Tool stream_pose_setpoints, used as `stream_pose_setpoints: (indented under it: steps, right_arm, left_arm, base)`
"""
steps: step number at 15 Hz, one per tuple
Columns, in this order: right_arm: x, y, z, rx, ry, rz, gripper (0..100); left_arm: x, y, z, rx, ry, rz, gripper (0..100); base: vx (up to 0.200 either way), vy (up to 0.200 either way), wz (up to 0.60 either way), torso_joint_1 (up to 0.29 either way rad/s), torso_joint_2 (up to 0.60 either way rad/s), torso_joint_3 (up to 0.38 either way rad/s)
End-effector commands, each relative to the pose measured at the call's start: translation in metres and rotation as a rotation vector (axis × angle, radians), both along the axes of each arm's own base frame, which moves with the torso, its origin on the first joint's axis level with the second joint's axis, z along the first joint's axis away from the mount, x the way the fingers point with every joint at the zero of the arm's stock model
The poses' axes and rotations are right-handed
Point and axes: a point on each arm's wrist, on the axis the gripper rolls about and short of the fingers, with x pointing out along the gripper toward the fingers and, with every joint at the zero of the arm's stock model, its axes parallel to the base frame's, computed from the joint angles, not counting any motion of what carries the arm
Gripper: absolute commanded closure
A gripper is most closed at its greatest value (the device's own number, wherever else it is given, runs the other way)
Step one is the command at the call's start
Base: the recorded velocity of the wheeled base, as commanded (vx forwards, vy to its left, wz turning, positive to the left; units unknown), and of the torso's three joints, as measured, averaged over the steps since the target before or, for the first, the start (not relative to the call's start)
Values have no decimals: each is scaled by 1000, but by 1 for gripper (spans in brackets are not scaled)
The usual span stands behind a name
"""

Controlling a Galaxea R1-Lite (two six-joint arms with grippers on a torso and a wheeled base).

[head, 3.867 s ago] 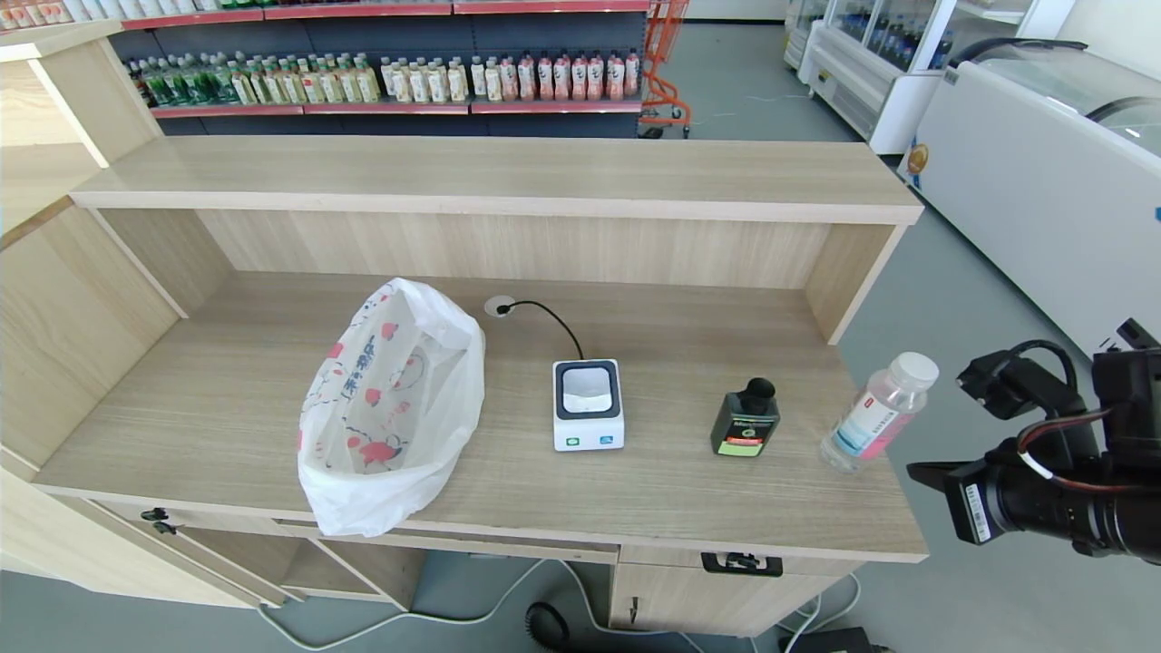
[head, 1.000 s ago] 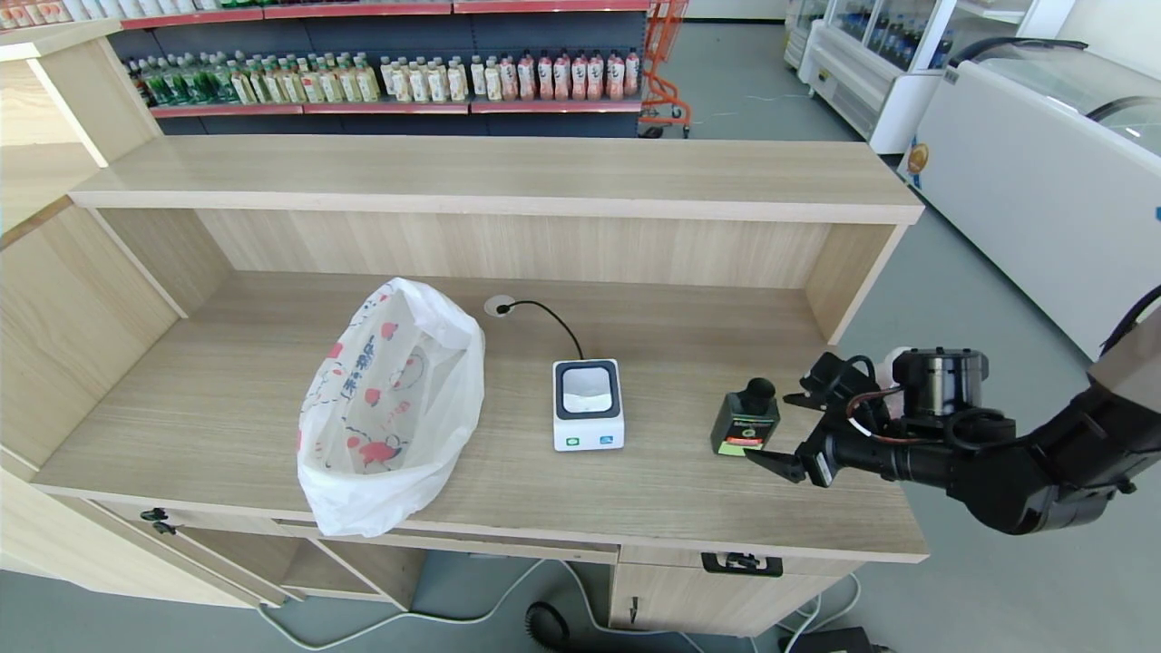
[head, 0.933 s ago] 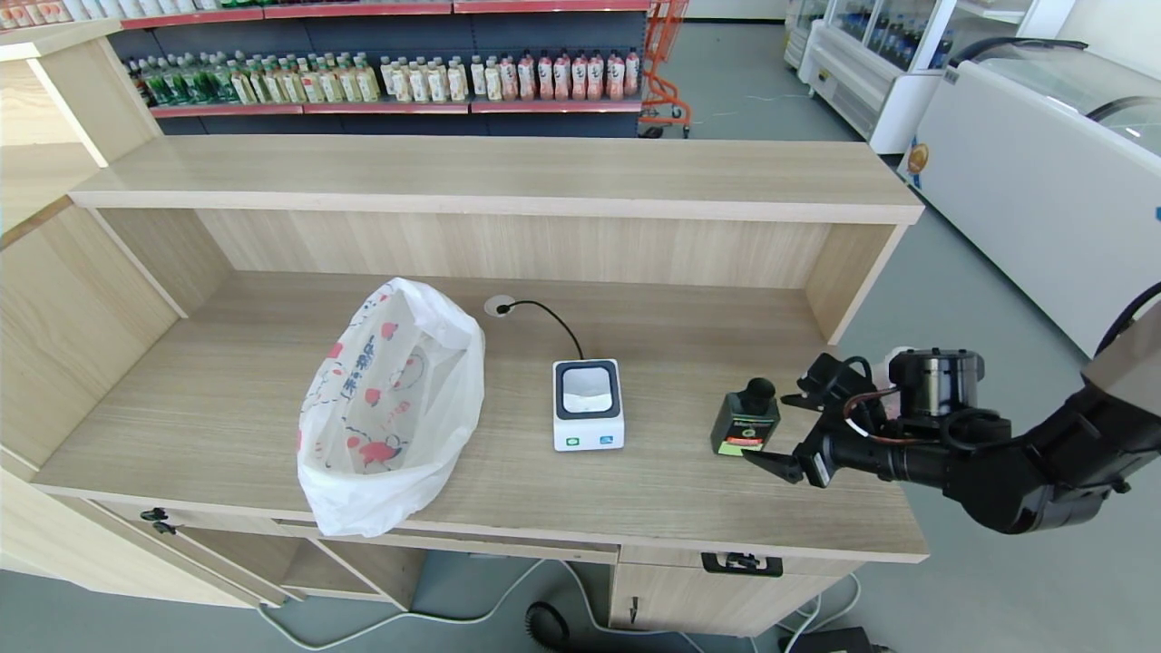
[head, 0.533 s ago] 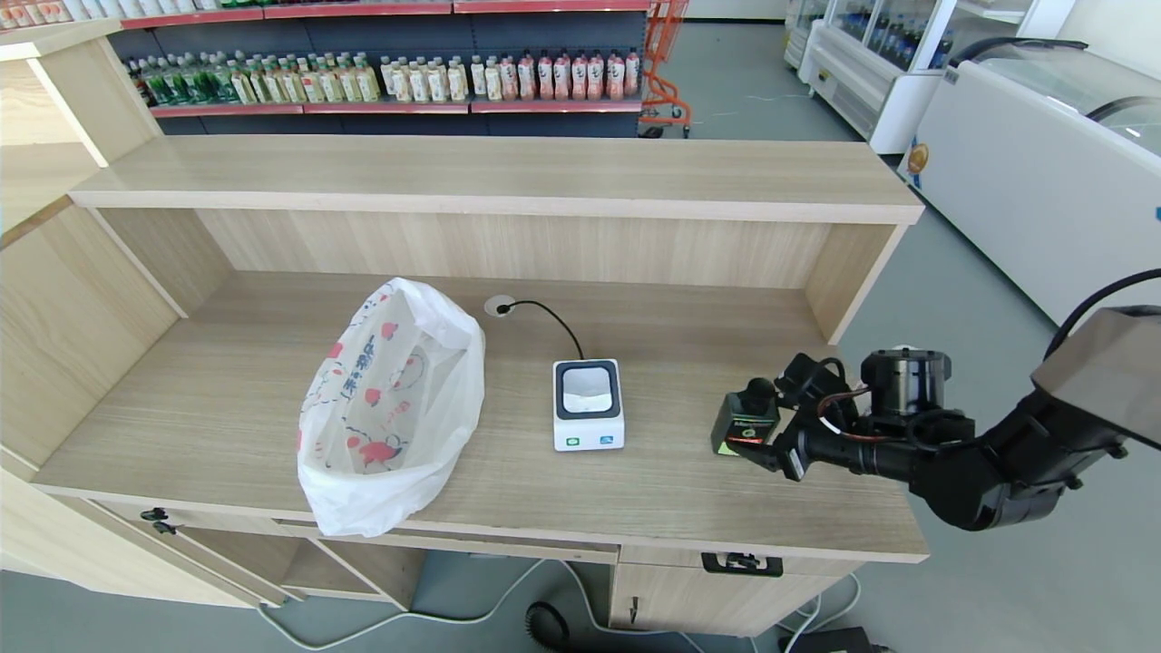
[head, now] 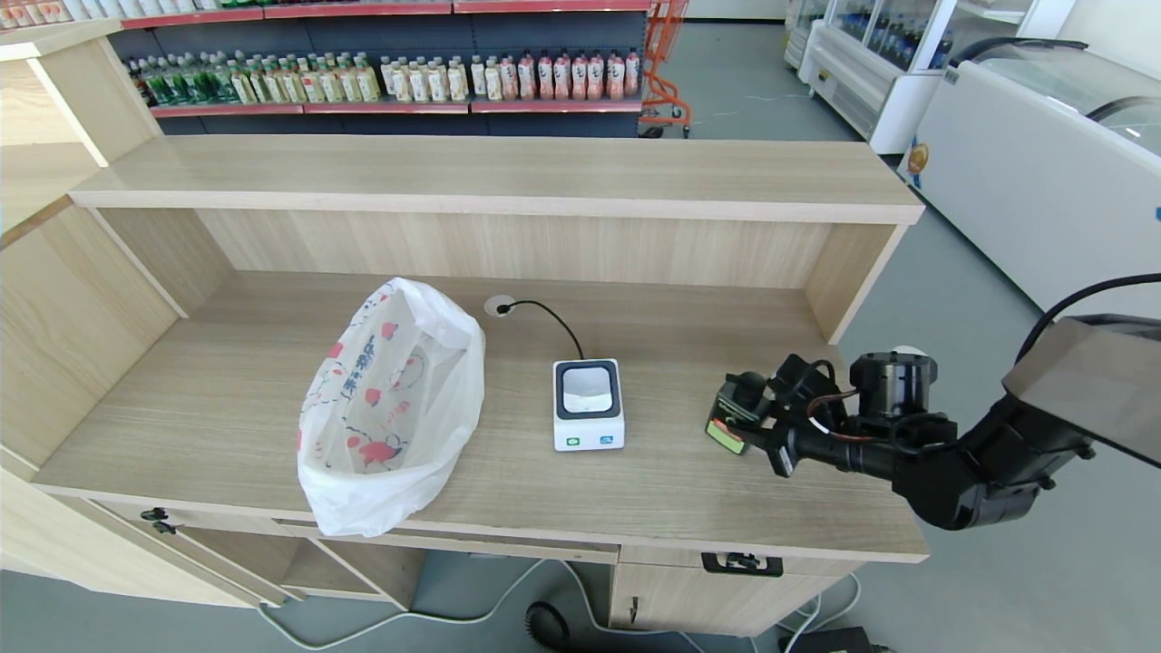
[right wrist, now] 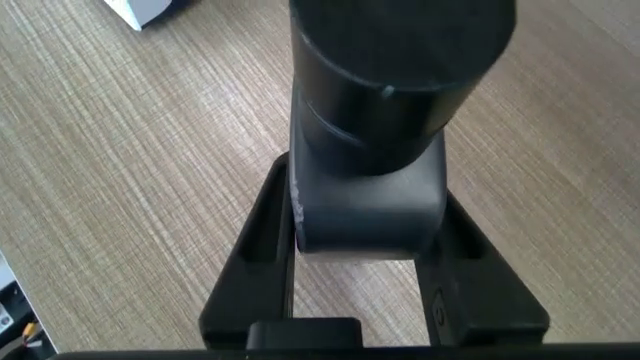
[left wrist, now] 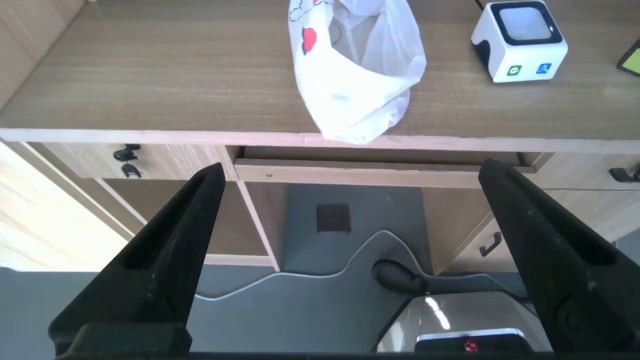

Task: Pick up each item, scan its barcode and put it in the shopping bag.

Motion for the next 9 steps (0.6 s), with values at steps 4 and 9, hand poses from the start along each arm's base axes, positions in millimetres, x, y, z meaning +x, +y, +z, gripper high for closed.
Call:
stream_pose_setpoints:
  steps: [4,9]
  right_arm:
    - [-40,-14,90,141,-116,-17,100]
    - [-161,-30,170,155,-348,5,100]
  left_arm:
    - [0,0,0,0,0,-1,0]
    - [0,0,0,0,0,-1,0]
  base:
    - [0,0,0,0,0,0]
    - [0,0,0,0,0,0]
